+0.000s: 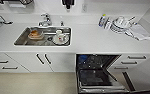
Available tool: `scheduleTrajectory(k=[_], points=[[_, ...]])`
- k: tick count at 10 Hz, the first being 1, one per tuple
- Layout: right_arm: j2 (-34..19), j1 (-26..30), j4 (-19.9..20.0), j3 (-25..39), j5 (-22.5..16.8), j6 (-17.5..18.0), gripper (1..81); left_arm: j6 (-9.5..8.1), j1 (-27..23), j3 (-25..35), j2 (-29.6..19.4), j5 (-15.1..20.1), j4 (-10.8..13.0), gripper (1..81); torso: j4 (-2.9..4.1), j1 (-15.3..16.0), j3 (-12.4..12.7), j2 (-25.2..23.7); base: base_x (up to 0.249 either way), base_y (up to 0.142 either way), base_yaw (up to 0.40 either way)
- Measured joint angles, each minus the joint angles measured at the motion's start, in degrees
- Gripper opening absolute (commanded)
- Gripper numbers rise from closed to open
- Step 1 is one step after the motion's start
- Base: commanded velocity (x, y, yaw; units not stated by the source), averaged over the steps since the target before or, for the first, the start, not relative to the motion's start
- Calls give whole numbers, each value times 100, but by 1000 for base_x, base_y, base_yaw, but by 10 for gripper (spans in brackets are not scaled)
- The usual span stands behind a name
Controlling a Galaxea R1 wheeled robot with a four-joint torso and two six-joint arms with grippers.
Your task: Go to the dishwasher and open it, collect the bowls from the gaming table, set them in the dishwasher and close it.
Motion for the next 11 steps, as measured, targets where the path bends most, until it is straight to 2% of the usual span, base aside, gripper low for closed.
scheduleTrajectory(k=[2, 4, 6, 8, 11], points=[[199, 586, 210, -17, -256, 6, 10, 0, 212, -551, 265, -246, 68, 811, 0, 0, 0, 0, 0, 0, 0], [612, 1128, 452, -234, -514, 9, 10, 0, 546, -986, 690, -393, 94, 811, 0, 0, 0, 0, 0, 0, 0], [855, 1474, 662, -581, -816, 9, 10, 0, 617, -1620, 946, -478, 102, 811, 0, 0, 0, 0, 0, 0, 0], [1128, 2109, 872, -1215, -1133, 9, 10, 9, 680, -2205, 1309, -519, 155, 811, 0, 0, 0, 0, 0, 0, 0], [1486, 2411, 1009, -1742, -1345, 56, 10, 108, 1182, -2588, 1726, -571, 212, 811, 0, 2, 0, 0, 0, 0, 0]])
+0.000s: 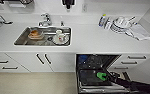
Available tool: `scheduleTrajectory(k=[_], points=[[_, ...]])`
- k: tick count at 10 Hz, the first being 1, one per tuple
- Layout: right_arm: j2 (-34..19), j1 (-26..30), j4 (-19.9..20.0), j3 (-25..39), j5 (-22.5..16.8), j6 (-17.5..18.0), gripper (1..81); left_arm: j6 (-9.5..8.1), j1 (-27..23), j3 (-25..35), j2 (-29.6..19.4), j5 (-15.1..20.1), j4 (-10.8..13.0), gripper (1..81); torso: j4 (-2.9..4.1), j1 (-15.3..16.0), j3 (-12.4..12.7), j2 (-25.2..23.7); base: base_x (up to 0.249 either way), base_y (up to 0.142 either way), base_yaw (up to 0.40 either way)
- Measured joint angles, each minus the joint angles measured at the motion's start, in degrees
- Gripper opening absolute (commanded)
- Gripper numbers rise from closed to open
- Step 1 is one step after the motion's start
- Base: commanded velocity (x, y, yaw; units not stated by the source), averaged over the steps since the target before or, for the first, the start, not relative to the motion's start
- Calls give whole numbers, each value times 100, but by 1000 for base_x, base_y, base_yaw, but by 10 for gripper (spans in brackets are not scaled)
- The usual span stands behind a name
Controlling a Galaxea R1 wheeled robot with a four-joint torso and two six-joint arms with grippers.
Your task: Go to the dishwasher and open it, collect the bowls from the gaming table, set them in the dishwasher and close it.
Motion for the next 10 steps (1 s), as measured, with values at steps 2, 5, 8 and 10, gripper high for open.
scheduleTrajectory(k=[2, 5, 8, 10], points=[[90, 74, 37, -291, -28, 129, 10, 22, -17, -555, 247, -12, 6, 811, 0, 0, 0, 0, 0, 0, 0], [101, 243, 80, -507, -77, 350, 811, 84, -15, -1346, 874, -41, 13, 811, 0, 0, 0, 0, 0, 0, 0], [-77, 235, 79, -396, -226, 449, 811, 158, 63, -1499, 1001, -50, 13, 811, 0, 0, 0, 0, 0, 0, 0], [-358, 122, 66, -207, -720, 449, 811, 140, 33, -1607, 1006, -149, 6, 811, 0, 0, 0, 0, 0, 0, 0]])
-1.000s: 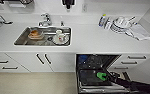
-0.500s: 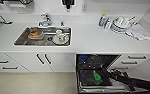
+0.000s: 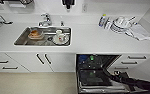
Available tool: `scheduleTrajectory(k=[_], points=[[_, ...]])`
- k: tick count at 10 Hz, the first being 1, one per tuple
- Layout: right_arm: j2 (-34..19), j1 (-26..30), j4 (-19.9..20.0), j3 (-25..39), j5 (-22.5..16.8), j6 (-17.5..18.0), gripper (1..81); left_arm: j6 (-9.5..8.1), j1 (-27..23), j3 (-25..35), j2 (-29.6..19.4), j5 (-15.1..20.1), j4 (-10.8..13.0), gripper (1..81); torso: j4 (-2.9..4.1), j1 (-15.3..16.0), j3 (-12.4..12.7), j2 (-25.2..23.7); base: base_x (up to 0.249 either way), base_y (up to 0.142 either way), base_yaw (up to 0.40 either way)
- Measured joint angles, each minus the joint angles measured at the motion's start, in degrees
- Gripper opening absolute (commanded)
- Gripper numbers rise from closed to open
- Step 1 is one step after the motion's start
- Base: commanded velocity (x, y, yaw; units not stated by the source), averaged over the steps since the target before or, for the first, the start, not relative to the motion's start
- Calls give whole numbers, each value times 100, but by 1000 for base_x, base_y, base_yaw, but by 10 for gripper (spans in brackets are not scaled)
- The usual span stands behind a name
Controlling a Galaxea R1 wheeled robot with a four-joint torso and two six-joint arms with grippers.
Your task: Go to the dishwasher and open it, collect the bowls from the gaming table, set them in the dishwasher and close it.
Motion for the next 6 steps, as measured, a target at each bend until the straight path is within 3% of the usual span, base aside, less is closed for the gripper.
scheduleTrajectory(k=[3, 6], points=[[-380, -1048, -113, 113, -585, -20, 811, -124, -48, -301, 162, -343, -336, 811, 2, 0, 0, 0, 0, 0, 0], [-629, -2285, -372, 371, -708, -41, 811, -372, -171, -850, 312, -351, -577, 811, 2, -2, 0, 0, 0, 0, 0]])
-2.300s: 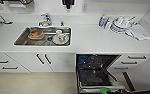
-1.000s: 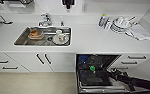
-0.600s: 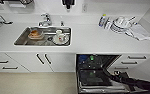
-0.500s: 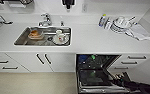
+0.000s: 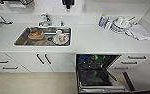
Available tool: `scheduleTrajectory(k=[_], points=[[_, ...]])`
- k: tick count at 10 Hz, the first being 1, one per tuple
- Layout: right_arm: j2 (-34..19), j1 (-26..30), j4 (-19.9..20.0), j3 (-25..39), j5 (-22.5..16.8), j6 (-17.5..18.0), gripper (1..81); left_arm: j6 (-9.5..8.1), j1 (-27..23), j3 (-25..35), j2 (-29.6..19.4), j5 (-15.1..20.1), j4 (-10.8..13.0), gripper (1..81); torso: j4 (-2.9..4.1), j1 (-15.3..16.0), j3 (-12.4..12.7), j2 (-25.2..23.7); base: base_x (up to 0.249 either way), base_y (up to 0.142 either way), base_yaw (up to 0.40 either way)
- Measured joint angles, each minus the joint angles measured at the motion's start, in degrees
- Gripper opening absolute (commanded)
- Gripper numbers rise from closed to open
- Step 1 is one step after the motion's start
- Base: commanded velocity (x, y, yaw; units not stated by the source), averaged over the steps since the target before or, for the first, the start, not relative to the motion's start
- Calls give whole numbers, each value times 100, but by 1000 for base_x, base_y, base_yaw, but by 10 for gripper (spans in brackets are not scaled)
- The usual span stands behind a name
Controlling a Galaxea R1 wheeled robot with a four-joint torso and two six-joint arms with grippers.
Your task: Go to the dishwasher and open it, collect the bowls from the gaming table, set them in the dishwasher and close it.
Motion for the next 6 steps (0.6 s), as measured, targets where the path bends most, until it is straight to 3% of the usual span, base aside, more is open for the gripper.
scheduleTrajectory(k=[3, 6], points=[[-121, -1018, -311, 110, -1, -5, 811, -59, -59, -85, 35, 15, -88, 811, 0, 64, 0, -107, 0, 0, 0], [55, -1746, -650, 44, 82, -5, 811, -59, -59, -72, -20, -20, -91, 811, 0, 411, 2, -680, 0, 0, 0]])
